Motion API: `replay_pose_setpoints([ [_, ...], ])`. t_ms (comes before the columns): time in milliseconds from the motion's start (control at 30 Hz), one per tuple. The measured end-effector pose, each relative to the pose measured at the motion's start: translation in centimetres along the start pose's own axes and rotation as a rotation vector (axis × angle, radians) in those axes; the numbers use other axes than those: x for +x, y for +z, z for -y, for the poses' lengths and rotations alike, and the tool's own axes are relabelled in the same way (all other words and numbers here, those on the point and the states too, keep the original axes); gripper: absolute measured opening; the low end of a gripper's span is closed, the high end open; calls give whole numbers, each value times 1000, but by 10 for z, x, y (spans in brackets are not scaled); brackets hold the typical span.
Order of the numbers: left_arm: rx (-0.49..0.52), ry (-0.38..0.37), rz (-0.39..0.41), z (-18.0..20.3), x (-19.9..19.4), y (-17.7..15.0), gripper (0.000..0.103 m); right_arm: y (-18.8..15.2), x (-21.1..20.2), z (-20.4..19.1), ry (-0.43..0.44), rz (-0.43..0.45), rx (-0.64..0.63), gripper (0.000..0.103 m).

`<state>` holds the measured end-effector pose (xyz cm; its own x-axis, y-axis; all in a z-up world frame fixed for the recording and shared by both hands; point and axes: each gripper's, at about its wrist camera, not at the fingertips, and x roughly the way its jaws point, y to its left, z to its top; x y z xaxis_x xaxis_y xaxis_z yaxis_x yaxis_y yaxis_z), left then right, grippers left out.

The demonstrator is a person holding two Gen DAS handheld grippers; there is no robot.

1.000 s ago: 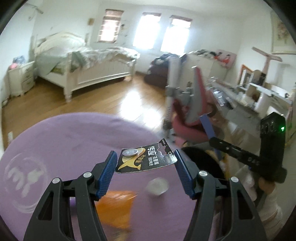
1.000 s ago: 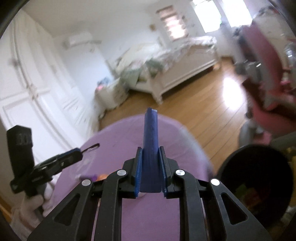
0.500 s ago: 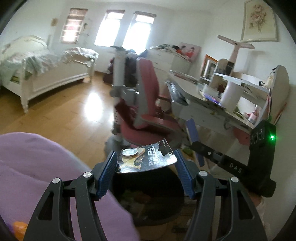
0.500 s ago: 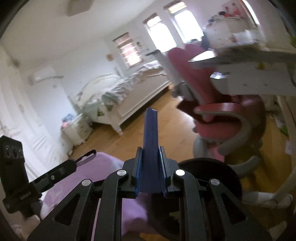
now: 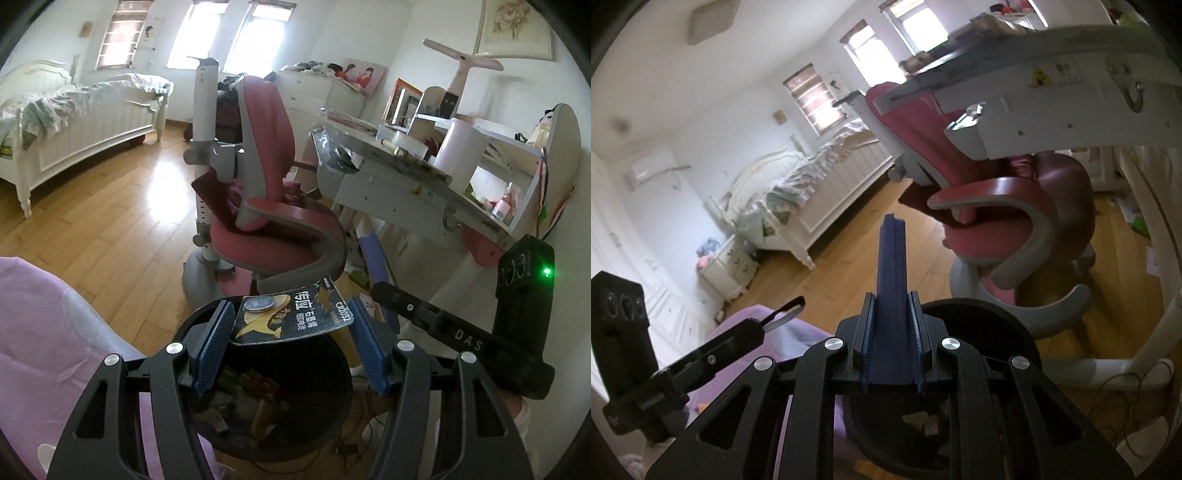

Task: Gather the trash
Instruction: 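Carry the battery card and blue strip over the bin and open both tools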

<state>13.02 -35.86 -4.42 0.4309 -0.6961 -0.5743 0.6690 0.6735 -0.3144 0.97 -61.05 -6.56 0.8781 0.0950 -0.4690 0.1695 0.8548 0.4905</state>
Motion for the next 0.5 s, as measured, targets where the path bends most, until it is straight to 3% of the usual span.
replay_pose_setpoints([
  [67, 12, 8, -14, 4, 6, 1, 64, -1, 2, 3, -3, -7, 3, 18],
  [133, 27, 30, -29, 7, 13, 2, 79, -1, 5, 7, -18, -17, 10, 21],
  [167, 29, 37, -25, 8, 14, 2, 92, -2, 3, 5, -23, -19, 13, 24],
  [200, 31, 49, -7, 9, 11, 3, 97, -2, 4, 8, -26, -27, 20, 37],
  [233, 35, 53, 11, 11, 8, 2, 97, -2, 3, 10, -30, -27, 32, 52],
  [300, 52, 47, 19, 13, 3, 2, 97, -3, -1, 14, -39, -9, 53, 64],
  [500, 69, 103, 32, 5, -19, -2, 97, -7, -1, 4, -22, -18, 56, 68],
])
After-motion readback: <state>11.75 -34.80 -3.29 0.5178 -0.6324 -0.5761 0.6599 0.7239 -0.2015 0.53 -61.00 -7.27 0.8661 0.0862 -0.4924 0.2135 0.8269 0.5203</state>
